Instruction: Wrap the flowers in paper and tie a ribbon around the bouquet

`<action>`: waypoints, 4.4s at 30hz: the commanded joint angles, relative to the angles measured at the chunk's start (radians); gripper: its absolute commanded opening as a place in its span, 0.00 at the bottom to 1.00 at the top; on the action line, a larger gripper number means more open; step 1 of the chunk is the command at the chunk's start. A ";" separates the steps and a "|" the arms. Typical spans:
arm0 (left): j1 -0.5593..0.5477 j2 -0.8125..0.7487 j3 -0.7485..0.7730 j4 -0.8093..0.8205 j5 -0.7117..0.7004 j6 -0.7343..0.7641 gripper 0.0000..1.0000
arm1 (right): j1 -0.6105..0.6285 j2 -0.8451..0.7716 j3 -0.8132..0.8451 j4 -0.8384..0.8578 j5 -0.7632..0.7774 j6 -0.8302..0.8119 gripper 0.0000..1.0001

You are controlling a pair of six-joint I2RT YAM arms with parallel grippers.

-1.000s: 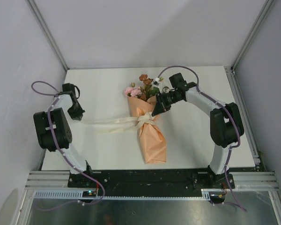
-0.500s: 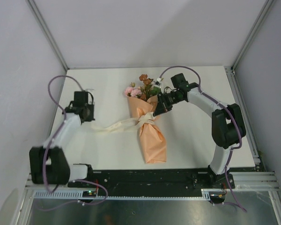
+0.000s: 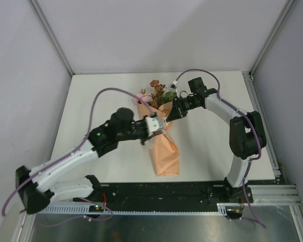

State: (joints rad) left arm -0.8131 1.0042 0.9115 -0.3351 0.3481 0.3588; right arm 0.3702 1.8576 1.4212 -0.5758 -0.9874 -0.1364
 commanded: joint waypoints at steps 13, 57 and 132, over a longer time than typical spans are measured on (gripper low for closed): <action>-0.241 0.517 0.352 0.577 0.159 0.168 0.00 | -0.066 0.048 0.003 0.083 -0.176 -0.056 0.00; 0.515 0.076 -0.201 0.143 0.306 -0.273 0.79 | 0.336 0.065 0.098 -0.012 0.082 0.017 0.17; 0.199 0.118 -0.341 0.115 0.169 0.705 0.64 | 0.006 -0.375 -0.412 -0.216 0.465 -0.828 0.68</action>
State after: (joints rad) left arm -0.6132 1.1278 0.5297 -0.2283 0.4931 1.0557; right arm 0.3271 1.5639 1.0863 -0.8207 -0.4911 -0.8764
